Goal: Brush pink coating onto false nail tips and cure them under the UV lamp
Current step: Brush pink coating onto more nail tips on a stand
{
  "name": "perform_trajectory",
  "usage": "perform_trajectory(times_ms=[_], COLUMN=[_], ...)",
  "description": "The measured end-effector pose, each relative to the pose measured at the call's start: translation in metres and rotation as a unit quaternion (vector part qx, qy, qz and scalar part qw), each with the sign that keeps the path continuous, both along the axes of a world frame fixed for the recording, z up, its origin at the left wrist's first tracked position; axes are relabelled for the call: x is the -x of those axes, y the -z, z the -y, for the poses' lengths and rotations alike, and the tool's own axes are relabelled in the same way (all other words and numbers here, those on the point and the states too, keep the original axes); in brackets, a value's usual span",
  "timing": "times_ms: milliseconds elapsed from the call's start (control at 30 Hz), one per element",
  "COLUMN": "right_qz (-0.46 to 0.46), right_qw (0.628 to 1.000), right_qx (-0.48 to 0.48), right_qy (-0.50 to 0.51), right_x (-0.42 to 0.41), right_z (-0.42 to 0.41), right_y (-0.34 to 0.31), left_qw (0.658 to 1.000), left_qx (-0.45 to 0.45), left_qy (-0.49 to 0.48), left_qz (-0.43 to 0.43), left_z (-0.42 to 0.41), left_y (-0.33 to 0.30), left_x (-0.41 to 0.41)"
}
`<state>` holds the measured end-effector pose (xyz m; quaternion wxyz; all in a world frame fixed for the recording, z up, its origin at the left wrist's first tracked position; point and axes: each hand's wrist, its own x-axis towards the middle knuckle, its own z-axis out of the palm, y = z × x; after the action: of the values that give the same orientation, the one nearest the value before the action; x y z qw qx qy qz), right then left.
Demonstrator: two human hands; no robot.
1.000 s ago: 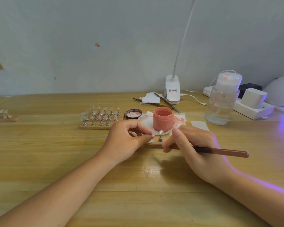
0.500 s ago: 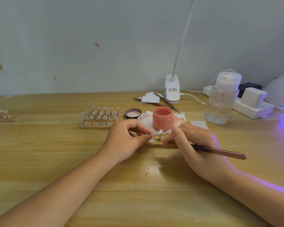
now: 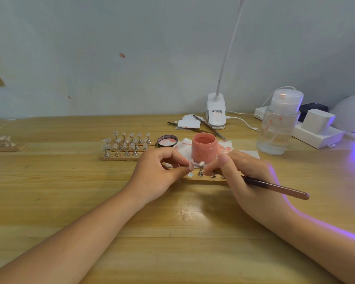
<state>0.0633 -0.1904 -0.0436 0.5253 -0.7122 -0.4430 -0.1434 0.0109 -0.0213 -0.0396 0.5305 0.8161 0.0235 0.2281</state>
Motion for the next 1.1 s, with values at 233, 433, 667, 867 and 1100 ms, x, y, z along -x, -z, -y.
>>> perform_trajectory(times_ms=[233, 433, 667, 867, 1100], right_qz=[-0.009, -0.028, 0.007, 0.007, -0.008], right_qw=[0.998, 0.998, 1.0, 1.0, 1.0], right_qx=[-0.061, -0.056, 0.009, -0.018, -0.011], right_qy=[-0.019, -0.003, 0.024, -0.009, -0.012], right_x=[-0.0002, -0.0016, -0.0027, -0.0015, -0.0007], right_z=[0.0037, 0.0029, -0.0019, 0.001, -0.0004], right_y=[-0.0018, -0.0014, -0.0022, -0.0007, -0.001], left_qw=[1.0, 1.0, 0.999, 0.999, 0.999], left_qx=[0.025, 0.001, 0.003, 0.016, 0.008], left_qy=[0.0, 0.014, 0.026, 0.025, 0.025], left_qz=[0.001, 0.023, 0.022, 0.031, 0.03], left_z=[-0.0013, -0.0025, -0.004, -0.0036, -0.0028], left_y=[-0.0003, -0.003, 0.0004, 0.0021, 0.0021], left_x=[0.0007, 0.0026, 0.0009, 0.0008, 0.0004])
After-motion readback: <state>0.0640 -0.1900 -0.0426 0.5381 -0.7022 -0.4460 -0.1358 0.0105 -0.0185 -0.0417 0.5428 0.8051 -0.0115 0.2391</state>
